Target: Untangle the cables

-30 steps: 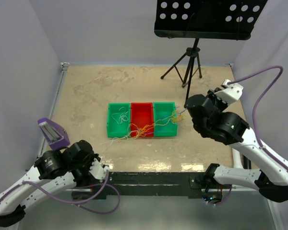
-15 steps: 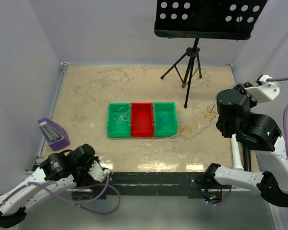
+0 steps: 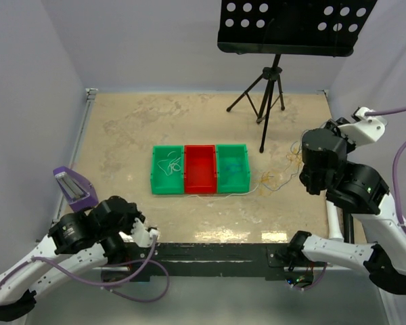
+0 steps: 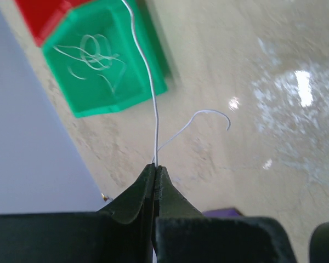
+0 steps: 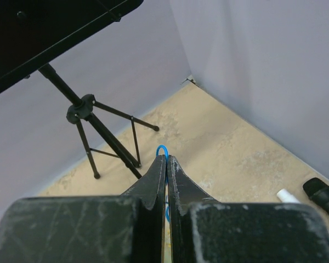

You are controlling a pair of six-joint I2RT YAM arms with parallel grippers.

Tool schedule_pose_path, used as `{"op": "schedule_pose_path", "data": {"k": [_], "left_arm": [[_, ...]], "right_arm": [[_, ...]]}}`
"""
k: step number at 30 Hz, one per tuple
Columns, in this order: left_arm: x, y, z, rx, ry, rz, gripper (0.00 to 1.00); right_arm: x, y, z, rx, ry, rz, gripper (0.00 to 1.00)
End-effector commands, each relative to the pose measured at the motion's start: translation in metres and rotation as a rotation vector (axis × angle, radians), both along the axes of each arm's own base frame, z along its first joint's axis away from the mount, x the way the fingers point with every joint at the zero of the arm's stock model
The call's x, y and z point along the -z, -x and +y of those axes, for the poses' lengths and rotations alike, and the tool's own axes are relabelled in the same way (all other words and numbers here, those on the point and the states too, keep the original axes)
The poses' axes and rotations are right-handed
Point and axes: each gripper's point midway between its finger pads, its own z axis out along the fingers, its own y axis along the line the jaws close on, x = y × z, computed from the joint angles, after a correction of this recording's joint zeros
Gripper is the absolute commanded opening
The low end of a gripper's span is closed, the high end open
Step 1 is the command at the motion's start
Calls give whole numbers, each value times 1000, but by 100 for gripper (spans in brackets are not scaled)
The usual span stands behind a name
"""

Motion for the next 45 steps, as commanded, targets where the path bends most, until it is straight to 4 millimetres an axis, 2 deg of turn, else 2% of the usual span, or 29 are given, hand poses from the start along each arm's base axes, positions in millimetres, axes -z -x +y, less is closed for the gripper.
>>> {"op": "schedule_pose_path", "data": {"k": [1,3,5,8,11,13,14,15,16,18,20,24,25,26,27,29,32,35,38,42,45], "left_arm": [[-60,-8,-55,21,292,11,0],[-58,0,-68,57,294,97,0],[-42,11,-74,111,237,192,0],[-13,23,-74,191,130,277,2],[9,24,-70,224,42,316,10],[19,23,-69,228,1,335,30],[23,24,-69,236,-15,341,43],[26,23,-69,244,-29,341,64],[26,21,-71,248,-27,336,75],[18,13,-84,251,22,301,78],[0,0,-104,237,112,254,79],[-62,-35,-159,123,438,176,83],[-69,-39,-170,97,496,197,85],[-78,-43,-184,61,569,231,94],[-80,-45,-195,33,613,276,100],[-80,-43,-218,-6,679,398,100],[-66,-33,-250,-8,710,585,100],[-50,-42,-276,-75,763,682,100],[-52,-50,-302,-96,844,747,100],[-60,-45,-330,-86,905,893,100],[-61,-37,-344,-72,920,982,100]], "right_arm": [[-12,10,-17,58,-45,-76,0],[-11,9,-12,-18,-73,-105,0],[-13,11,-6,-132,-108,-152,0],[-13,7,20,-317,-131,-177,0],[-8,2,54,-489,-139,-155,0],[-6,4,67,-564,-153,-153,0],[-6,5,71,-595,-157,-157,0],[-6,6,76,-623,-165,-160,0],[-6,9,78,-647,-178,-164,0],[-6,12,86,-702,-188,-167,0],[-3,15,93,-742,-205,-162,0],[-3,22,102,-810,-243,-181,0],[-4,23,103,-819,-258,-191,0],[-7,24,105,-833,-274,-204,0],[-9,24,107,-840,-282,-208,0],[-12,25,108,-843,-292,-211,0],[-10,23,109,-836,-298,-198,0],[-5,24,107,-829,-310,-196,0],[-1,26,107,-839,-319,-202,0],[-2,27,106,-840,-310,-198,0],[-4,27,104,-836,-303,-204,0]]}}
